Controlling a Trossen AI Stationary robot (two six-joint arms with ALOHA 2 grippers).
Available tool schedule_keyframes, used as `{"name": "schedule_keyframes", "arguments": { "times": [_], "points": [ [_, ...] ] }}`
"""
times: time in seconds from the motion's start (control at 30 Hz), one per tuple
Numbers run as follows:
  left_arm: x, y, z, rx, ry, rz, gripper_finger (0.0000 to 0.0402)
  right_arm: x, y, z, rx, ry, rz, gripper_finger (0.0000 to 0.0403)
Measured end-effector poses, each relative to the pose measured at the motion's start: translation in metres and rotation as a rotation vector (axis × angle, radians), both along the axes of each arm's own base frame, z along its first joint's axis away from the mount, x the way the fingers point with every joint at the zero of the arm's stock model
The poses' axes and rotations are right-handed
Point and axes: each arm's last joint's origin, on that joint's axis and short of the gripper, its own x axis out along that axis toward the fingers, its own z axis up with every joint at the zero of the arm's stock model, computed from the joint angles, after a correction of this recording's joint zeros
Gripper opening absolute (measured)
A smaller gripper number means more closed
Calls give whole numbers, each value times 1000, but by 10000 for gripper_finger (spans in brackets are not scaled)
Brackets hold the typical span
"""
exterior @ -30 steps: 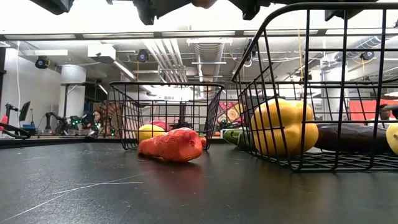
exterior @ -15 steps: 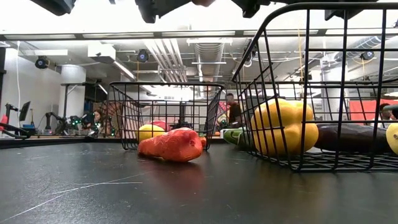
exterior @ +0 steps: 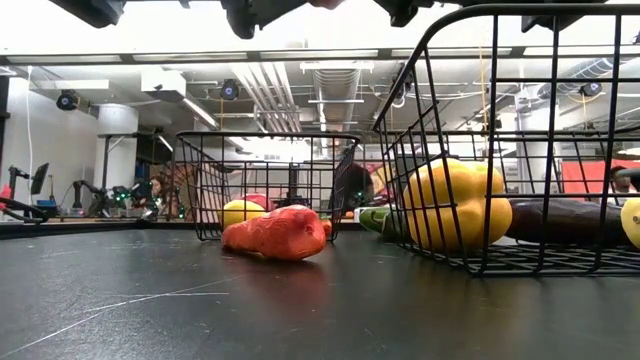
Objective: Sort produce into baskets
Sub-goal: Put the apple into the top black wire basket
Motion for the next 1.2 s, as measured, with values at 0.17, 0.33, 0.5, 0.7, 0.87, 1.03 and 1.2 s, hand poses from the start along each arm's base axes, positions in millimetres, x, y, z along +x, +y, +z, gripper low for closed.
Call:
{"name": "schedule_keyframes", "arguments": {
  "times": [0.17, 0.33, 0.5, 0.7, 0.87, 1.03, 1.2],
  "points": [
    [0, 0, 0, 0, 0, -1, 316, 0, 0, 0, 0, 0, -4, 251],
    [0, 0, 0, 1, 0, -3, 262, 0, 0, 0, 1, 1, -7, 251],
    [0, 0, 0, -3, -1, -3, 223, 0, -1, 0, 20, 3, -9, 258],
    [0, 1, -1, -2, 5, 18, 222, 1, -2, -1, 50, 23, -46, 292],
    [0, 4, -3, -4, 28, 93, 221, 1, -8, -2, 82, 33, -105, 309],
    [0, 4, -4, -3, 37, 110, 221, 2, -15, -4, 110, 54, -143, 308],
    [-1, 7, -5, 8, 60, 197, 221, 3, -20, -5, 134, 63, -173, 304]
  ]
}}
